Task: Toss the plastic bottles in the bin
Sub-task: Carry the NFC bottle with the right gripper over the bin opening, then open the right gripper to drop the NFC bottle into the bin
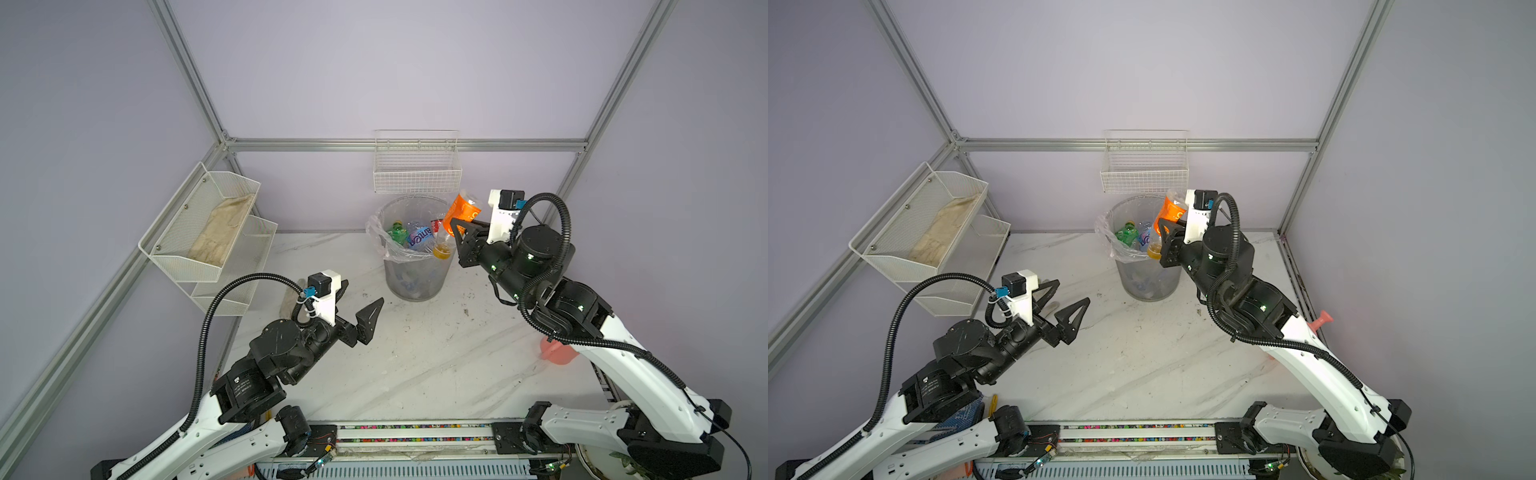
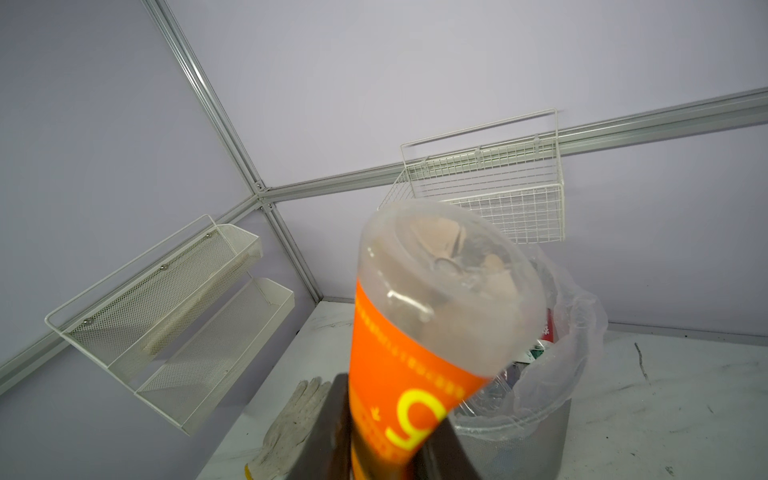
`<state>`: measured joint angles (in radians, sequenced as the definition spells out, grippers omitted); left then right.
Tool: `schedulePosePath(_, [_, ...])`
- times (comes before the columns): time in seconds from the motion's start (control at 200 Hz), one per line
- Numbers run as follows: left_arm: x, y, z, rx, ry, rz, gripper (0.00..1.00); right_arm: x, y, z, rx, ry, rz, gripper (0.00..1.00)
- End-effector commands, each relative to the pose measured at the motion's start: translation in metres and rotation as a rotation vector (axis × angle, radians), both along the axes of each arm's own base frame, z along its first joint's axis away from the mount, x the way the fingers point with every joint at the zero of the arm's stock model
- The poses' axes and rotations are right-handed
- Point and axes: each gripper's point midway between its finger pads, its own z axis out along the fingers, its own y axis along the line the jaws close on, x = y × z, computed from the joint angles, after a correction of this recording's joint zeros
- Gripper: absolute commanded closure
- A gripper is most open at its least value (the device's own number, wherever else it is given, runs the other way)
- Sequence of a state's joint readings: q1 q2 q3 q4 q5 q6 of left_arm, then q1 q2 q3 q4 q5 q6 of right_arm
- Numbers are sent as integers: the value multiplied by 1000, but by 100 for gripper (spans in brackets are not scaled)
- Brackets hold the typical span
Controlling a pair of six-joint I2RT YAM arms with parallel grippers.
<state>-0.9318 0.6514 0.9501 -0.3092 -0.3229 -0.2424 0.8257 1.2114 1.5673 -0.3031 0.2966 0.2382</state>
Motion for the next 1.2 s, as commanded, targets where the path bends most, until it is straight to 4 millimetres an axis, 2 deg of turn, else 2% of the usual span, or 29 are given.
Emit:
schedulePosePath(0.0, [-3,2,8,-15,-27,-6,5,6,9,11,-13,-39,6,100])
schedulePosePath(0.15, [-5,2,13,-29,-29,-16,5,28,27,11,-49,-26,-14,100])
schedulePosePath(0.175, [-6,1,14,-31,-29,-22,5,39,38,1,-75,-11,-15,100])
schedulePosePath(0.255, [-7,0,16,-32,-27,-28,5,64,54,-11,-106,9,-19,100])
schedulePosePath(0.345, [-8,1,19,-38,-31,-31,5,106,63,-40,-142,80,-41,100])
schedulePosePath(0.41, [-9,1,21,-46,-33,-37,5,145,56,-71,-161,172,-65,100])
schedulePosePath(0.455, [-10,1,23,-49,-35,-40,5,163,53,-91,-181,238,-72,100])
schedulePosePath(0.485, [-11,2,24,-51,-35,-41,5,168,52,-99,-202,269,-78,84])
schedulePosePath(0.495, [-11,2,24,-50,-34,-43,5,169,51,-100,-207,273,-84,75])
schedulePosePath(0.53, [-12,3,25,-51,-32,-44,5,168,52,-98,-236,263,-90,49])
schedulePosePath(0.565, [-13,3,24,-50,-28,-44,5,165,53,-94,-228,248,-88,33])
schedulePosePath(0.575, [-13,4,24,-50,-28,-43,5,163,52,-92,-224,242,-89,19])
schedulePosePath(0.59, [-13,4,24,-52,-28,-43,5,161,52,-89,-215,231,-87,6])
schedulePosePath(0.605, [-13,4,23,-51,-26,-42,5,159,51,-87,-208,223,-84,3])
schedulePosePath(0.755, [-11,3,21,-48,-20,-39,5,140,36,-68,-201,184,-93,2])
schedulePosePath(1.195, [-3,-2,15,-34,9,-11,5,98,2,-47,-167,116,-103,2])
